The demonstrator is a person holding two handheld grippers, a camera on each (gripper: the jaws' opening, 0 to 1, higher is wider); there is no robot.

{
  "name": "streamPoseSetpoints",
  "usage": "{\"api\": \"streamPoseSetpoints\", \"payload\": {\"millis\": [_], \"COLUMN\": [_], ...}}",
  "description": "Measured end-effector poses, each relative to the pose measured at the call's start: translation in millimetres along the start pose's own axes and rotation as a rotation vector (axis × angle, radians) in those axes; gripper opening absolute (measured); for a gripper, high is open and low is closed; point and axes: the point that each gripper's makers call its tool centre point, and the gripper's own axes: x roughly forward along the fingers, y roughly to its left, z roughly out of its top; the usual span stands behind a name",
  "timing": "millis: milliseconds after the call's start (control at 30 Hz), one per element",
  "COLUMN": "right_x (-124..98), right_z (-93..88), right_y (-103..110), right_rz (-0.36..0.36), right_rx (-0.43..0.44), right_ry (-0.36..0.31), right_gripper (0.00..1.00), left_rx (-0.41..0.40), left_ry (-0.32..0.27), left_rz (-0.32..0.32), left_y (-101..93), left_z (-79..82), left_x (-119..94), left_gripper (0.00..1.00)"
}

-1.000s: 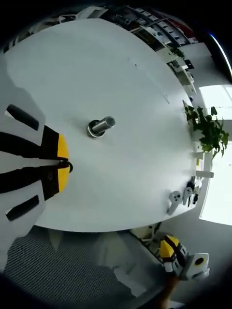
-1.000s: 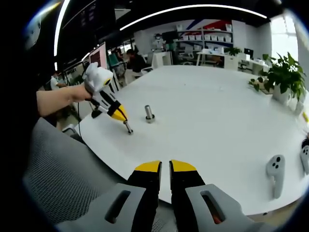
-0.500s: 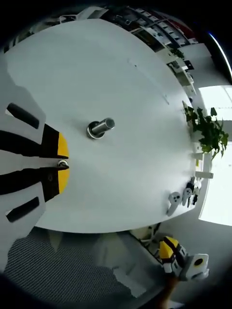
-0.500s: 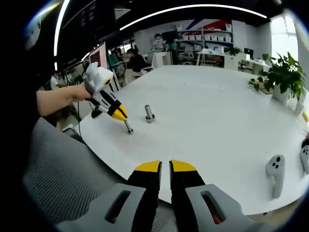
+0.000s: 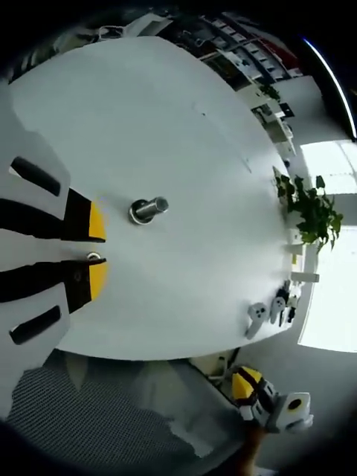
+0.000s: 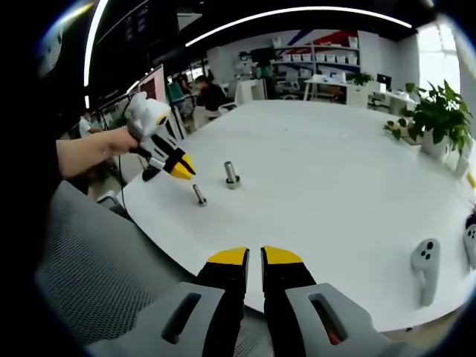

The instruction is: Place the washer onto the threaded stud by aligning its center hole with the stud, sliding it down to the base, and recovering from edge contact or off-axis alignment until the washer reaches the visible bottom stop.

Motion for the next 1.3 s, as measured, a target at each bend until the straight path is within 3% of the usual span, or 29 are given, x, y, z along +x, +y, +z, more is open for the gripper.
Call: {"api": "streamPoseSetpoints", "payload": {"millis": [200,433,700,767,867,1000,1167,1300], "right_x": [1.3,2.4,1.5,0.9,0.2,-1.7,-7.3,-8.4], "right_z": [0.2,0.6,1.9,2.5,4.1,6.0,-4.9,1.0], "right_y": [4.3,10.0,11.4,10.8,10.3,9.2,1.7,-2.2], "right_rz": [0.018,0.04,0.044,0.039,0.031,0.01,-0.031,-0.071], "right_rx": [-0.012,-0.034,-0.053,-0.054,-0.054,-0.053,-0.05,-0.057], "right_ry": [0.005,0.005,-0.003,-0.008,-0.018,-0.031,-0.023,-0.045], "right_gripper": [0.09,0.09,0.09,0.09,0.09,0.09,0.09,0.09], "left_rx": [-0.083,-0.177,-0.286,-0.311,-0.359,-0.393,-0.416,-0.439], "left_ry": [-0.1,-0.23,-0.34,-0.386,-0.448,-0.488,-0.528,-0.576], "left_rz": [0.021,0.087,0.213,0.257,0.274,0.302,0.319,0.35], "left_y": [-2.2,-8.6,-11.4,-12.3,-16.8,-22.9,-32.5,-38.3], "left_z": [16.5,27.3,16.6,13.3,10.1,0.8,-7.4,-7.3], "left_x": [-29.1,-82.0,-136.5,-153.5,-169.5,-182.8,-186.8,-188.3], "left_gripper": [0.1,0.15,0.22,0.24,0.3,0.36,0.45,0.56]}}
